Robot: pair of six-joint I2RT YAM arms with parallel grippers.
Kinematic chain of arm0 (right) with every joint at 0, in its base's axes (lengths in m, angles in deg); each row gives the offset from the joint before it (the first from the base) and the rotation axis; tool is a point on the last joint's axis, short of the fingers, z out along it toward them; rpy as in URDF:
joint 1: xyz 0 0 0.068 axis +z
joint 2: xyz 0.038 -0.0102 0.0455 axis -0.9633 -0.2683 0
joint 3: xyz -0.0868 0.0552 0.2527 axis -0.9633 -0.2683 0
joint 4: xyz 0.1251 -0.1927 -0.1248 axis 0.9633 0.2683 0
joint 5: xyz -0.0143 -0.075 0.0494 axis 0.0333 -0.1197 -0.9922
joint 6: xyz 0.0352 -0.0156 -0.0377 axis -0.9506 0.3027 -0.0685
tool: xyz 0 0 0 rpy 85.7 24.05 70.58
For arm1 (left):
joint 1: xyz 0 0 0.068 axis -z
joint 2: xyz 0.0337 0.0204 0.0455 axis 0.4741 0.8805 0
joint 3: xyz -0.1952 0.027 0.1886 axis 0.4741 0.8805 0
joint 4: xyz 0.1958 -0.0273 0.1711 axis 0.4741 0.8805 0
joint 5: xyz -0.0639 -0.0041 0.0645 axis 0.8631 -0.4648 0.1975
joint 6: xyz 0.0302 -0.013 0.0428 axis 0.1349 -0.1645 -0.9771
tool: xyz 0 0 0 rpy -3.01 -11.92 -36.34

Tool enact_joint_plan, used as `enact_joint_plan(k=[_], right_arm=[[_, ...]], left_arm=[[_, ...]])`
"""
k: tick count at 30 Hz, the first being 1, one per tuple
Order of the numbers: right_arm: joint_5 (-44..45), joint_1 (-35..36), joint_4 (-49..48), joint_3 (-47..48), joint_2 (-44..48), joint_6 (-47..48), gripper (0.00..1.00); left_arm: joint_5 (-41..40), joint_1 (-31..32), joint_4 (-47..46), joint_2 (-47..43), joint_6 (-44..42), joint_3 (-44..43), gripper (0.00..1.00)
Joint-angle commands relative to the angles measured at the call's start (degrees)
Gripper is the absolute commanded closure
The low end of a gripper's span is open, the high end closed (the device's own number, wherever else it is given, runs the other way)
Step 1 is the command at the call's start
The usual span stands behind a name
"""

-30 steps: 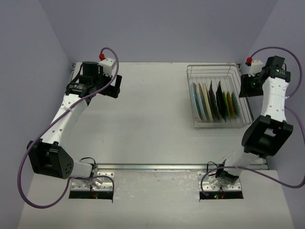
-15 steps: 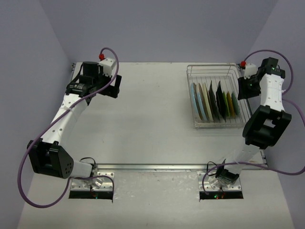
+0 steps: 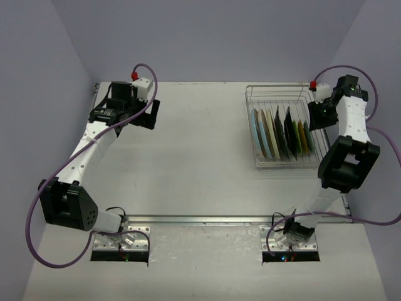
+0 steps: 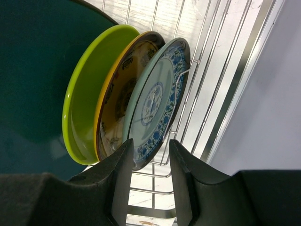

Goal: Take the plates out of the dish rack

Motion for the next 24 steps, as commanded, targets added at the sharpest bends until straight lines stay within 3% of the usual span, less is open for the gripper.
enact_joint_plan(k=[1,12,24], right_arm=[[-3.46,0.71,0.33,3.11,1.29,-1.49,0.62],[-4.22,0.88,1.79,4.34,1.82,-1.74,0.62],[3.08,2.24,-4.84,-5.04,0.52,-0.44,0.69]], left_arm=[[-0.26,0.75,-1.58,0.03,0.56,-0.25,0.0],[0.45,0.75,-1.61,0.92,1.11,-0.25,0.0],[0.17,0.75,-0.85,1.36,0.8,-1.48,0.0]])
